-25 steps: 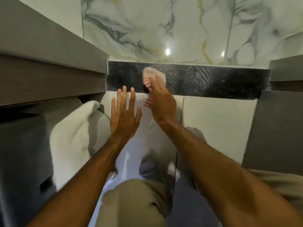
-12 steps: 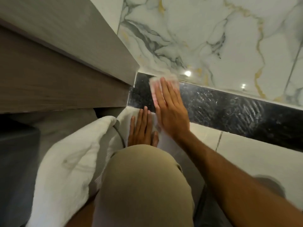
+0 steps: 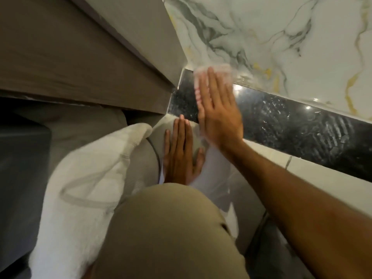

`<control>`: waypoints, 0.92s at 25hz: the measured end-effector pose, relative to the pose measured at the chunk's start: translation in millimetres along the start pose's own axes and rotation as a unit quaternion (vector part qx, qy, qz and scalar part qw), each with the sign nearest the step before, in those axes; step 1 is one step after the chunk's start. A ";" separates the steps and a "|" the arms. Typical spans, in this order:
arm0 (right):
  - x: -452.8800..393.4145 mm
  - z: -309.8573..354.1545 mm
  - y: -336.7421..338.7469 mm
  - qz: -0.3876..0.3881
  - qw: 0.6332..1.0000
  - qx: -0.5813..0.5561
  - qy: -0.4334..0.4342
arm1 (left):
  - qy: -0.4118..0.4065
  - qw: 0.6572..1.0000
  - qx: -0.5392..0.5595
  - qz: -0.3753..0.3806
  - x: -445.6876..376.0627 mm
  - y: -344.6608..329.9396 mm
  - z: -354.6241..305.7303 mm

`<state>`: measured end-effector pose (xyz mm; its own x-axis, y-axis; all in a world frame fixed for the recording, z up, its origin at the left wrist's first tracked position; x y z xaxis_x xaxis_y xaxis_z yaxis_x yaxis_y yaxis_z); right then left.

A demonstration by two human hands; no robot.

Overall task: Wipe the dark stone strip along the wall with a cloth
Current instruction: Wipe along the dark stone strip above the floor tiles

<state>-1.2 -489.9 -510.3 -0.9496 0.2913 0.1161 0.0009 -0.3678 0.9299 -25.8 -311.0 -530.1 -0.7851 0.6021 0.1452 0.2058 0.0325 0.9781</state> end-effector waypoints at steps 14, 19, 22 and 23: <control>45.4 -7.0 -9.7 0.019 0.999 -0.016 0.025 | -0.040 0.999 -0.001 -0.031 2.2 -14.2 9.7; 143.7 -51.3 9.6 0.034 0.998 0.015 0.052 | -0.035 0.999 -0.013 -0.017 -3.0 -10.4 7.8; 54.9 -35.0 3.7 -0.031 0.999 0.007 -0.031 | -0.022 1.000 -0.005 -0.019 -2.8 -13.4 6.7; 19.3 -21.7 1.2 -0.039 0.998 -0.007 -0.048 | -0.015 1.000 -0.010 -0.023 -2.7 -14.0 6.6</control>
<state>-26.3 -503.9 -514.6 -0.9121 0.4028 0.0765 -0.0776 -0.3528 0.9325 -22.7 -307.8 -545.2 -0.7755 0.6240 0.0964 0.1582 0.0442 0.9864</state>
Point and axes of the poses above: each hand's wrist, its own x-axis away from the middle knuckle, its own y-axis out of the back of the hand, z = x × y, the point moved 1 cm from there along -x, towards the middle knuckle, and after that the axes turned 1 degree about -x, right-handed, at the moved point
